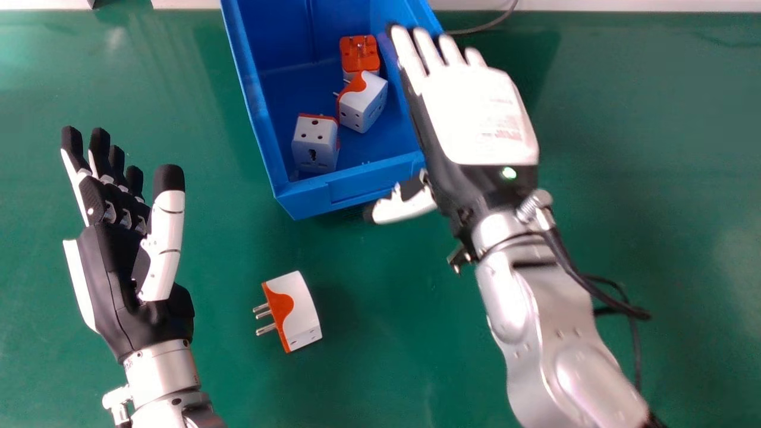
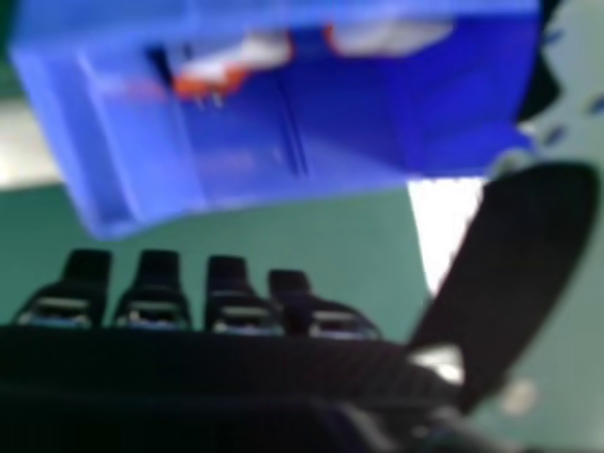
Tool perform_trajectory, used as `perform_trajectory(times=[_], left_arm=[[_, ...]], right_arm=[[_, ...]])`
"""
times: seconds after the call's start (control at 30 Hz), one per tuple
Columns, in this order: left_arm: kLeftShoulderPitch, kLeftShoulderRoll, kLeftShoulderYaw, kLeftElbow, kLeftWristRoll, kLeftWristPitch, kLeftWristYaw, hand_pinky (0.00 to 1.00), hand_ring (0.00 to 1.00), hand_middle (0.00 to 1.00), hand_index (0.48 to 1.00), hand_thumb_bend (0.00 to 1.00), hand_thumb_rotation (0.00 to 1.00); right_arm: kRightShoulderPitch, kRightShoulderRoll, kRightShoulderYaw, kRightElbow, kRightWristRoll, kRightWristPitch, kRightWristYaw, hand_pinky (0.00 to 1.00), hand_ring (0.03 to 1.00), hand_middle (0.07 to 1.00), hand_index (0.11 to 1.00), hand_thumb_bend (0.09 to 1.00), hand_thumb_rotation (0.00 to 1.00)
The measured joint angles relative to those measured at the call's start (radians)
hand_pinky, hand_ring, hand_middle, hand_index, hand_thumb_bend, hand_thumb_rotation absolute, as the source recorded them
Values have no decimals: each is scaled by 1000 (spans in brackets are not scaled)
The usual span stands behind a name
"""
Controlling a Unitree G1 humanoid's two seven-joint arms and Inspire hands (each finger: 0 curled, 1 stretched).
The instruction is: Pick all objects and put in blue box
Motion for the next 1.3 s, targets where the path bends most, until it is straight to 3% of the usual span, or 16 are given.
perform_trajectory(times=[0.13, 0.27, 0.37, 0.47, 0.5, 0.63, 0.67, 0.8, 0.83, 1.3], left_arm=[[6, 0, -2, -18, -4, 9, -15, 1000, 1000, 996, 1000, 675, 419], [8, 0, -5, -30, -2, 15, -20, 1000, 1000, 996, 1000, 674, 416], [11, 0, -5, -36, 4, 16, -20, 1000, 1000, 995, 1000, 674, 418], [11, 0, -5, -40, 8, 16, -20, 1000, 1000, 995, 1000, 674, 418], [11, 0, -5, -40, 8, 16, -19, 1000, 1000, 995, 1000, 671, 420], [11, 0, -5, -41, 8, 19, -19, 1000, 1000, 995, 1000, 671, 420], [11, 0, -5, -42, 8, 19, -19, 1000, 1000, 994, 1000, 671, 423], [11, 0, -5, -43, 8, 19, -19, 1000, 1000, 994, 1000, 671, 423], [11, 0, -5, -44, 8, 19, -19, 1000, 1000, 993, 1000, 669, 423], [14, 0, -5, -48, 8, 20, -19, 1000, 1000, 992, 1000, 670, 428]], right_arm=[[70, -23, 18, -205, -192, 49, 320, 981, 988, 989, 989, 990, 315], [78, -53, 17, -338, -344, -7, 652, 985, 990, 992, 991, 992, 334], [78, -54, -1, -402, -392, -78, 823, 954, 980, 988, 987, 996, 362], [78, -50, -22, -416, -401, -137, 916, 954, 980, 988, 987, 996, 362], [78, -48, -28, -416, -401, -157, 941, 908, 962, 975, 977, 997, 370], [87, -24, -43, -417, -407, -215, 985, 908, 962, 975, 977, 997, 370], [90, -11, -45, -417, -413, -225, 990, 850, 931, 951, 961, 998, 379], [97, 15, -50, -416, -438, -266, 990, 850, 931, 951, 961, 998, 379], [100, 21, -52, -414, -440, -277, 989, 797, 896, 925, 943, 999, 390], [152, 69, -54, -315, -420, -368, 831, 686, 828, 874, 897, 1000, 415]])
